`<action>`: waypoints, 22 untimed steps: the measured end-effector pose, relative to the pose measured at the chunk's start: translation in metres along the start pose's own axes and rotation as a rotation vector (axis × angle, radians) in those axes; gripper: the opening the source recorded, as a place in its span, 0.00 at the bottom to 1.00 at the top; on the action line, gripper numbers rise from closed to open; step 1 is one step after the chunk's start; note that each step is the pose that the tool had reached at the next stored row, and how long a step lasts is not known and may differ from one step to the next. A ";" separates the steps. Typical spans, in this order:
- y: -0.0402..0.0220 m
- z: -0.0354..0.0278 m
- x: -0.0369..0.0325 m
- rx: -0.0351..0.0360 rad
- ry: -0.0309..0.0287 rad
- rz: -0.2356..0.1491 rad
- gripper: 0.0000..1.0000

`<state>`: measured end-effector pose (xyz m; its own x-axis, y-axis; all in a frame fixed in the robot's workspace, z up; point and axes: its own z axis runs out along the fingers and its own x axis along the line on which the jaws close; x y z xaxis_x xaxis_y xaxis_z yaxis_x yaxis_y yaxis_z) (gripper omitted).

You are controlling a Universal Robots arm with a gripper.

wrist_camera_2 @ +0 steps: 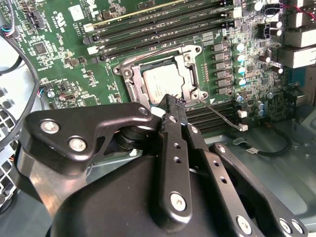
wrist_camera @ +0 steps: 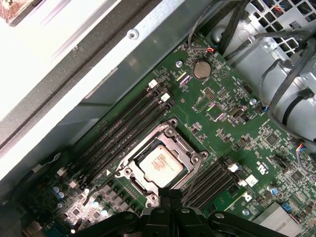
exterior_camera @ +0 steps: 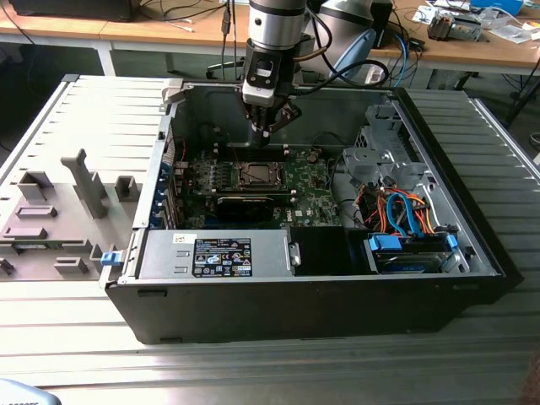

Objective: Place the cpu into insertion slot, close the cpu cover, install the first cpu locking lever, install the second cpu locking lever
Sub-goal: 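Install the first cpu locking lever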

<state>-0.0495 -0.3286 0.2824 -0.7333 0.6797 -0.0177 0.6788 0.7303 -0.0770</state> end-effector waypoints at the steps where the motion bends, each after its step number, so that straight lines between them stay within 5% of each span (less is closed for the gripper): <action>1: 0.0000 0.0000 0.0000 0.0000 -0.0001 -0.001 0.11; 22: 0.0000 0.0000 0.0000 -0.0002 -0.0013 -0.016 0.11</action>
<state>-0.0495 -0.3286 0.2824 -0.7444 0.6675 -0.0178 0.6667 0.7414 -0.0770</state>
